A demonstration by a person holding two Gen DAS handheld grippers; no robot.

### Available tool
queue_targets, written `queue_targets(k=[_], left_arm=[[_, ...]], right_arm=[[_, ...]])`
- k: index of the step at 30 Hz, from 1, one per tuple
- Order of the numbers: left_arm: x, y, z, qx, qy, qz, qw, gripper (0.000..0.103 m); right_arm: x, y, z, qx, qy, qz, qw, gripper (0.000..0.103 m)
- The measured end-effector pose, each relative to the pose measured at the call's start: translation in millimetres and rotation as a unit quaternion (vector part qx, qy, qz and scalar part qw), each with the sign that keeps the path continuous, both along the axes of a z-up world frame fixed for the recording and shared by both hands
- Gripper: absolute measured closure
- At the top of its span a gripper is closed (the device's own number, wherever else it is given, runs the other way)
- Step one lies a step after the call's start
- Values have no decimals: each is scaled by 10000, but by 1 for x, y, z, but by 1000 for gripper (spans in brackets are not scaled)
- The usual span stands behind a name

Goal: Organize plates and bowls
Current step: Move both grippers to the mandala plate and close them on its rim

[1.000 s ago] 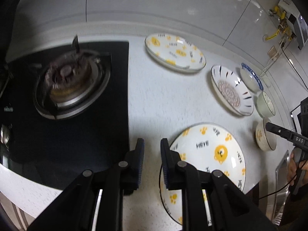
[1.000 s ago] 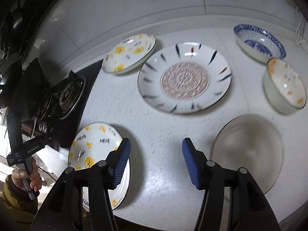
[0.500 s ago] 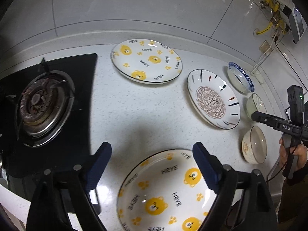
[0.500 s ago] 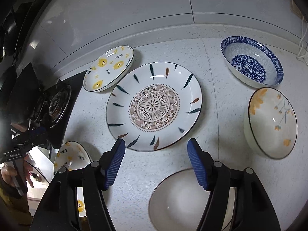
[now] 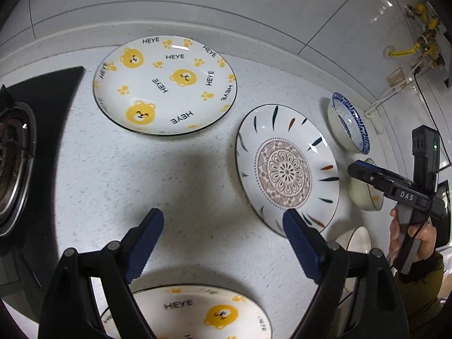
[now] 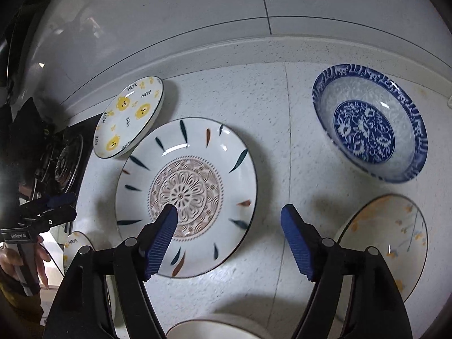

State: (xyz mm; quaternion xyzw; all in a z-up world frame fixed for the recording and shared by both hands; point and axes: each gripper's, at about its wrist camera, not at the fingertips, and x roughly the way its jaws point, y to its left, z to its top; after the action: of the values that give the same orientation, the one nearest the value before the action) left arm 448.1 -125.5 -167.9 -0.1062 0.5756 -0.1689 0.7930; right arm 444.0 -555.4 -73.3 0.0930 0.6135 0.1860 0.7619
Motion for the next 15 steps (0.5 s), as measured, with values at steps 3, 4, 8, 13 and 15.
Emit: queue_targets(k=[3,4,8,13,15], left_arm=[[10,-10,-10,-140,164,3,9998,17],[15,-14,-15,-209,257,23,9994,17],[28,-24,-36,-418,600,116,9973,19],[43,-31,-63,-703,993,319,9921,37],[46,-32,-65,-840,948,371,9913,43]], right_arm=[[9,0,-9,59,163,93,9998,32],[12,0,-13,46,238,116,9996,32],[18,2,-28,20,453,190,9988,32],[23,2,-37,-60,509,157,9986,39],[25,0,-40,-170,538,131,9983,49]])
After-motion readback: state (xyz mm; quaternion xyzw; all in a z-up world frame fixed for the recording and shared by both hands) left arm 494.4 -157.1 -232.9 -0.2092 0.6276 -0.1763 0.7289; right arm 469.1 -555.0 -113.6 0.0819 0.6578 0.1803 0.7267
